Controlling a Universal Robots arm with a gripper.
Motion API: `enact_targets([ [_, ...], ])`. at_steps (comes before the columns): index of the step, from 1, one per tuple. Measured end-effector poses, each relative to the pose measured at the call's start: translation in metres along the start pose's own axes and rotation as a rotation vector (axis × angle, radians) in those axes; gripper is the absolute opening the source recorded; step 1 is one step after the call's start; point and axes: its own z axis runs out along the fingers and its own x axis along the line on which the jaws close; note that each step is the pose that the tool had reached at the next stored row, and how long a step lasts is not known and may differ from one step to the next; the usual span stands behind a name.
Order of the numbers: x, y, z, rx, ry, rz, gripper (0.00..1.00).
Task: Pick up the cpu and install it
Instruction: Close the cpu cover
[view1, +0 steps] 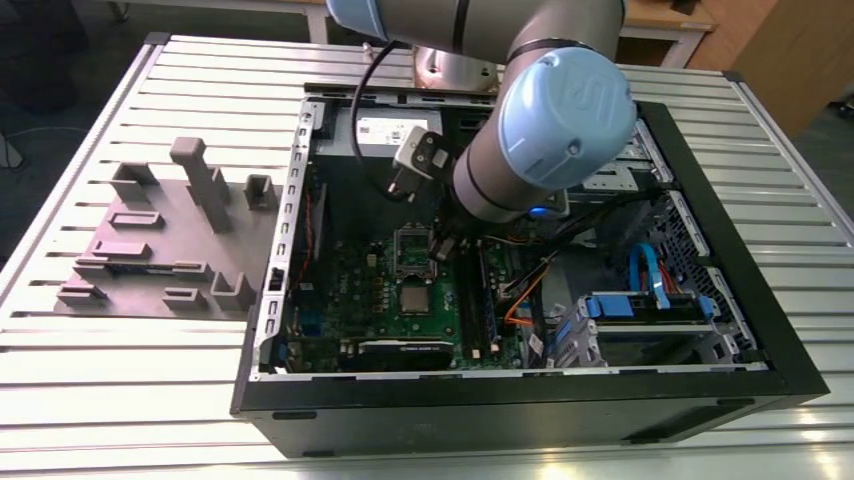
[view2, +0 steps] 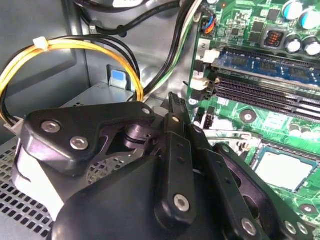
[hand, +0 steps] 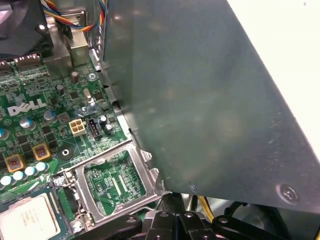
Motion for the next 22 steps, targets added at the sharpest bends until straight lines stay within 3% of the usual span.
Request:
enact_targets([
  [3, -0.0006, 0.0006, -0.0013, 0.0046, 0.0109, 0.002, 0.11],
  [6, -0.0012, 0.0011, -0.0021, 0.0116, 0.0273, 0.004, 0.11],
  [8, -0.0016, 0.0016, -0.0027, 0.014, 0.0333, 0.005, 0.11],
  [22, -0.0029, 0.0076, -0.0095, 0.0202, 0.0483, 0.008, 0.11],
])
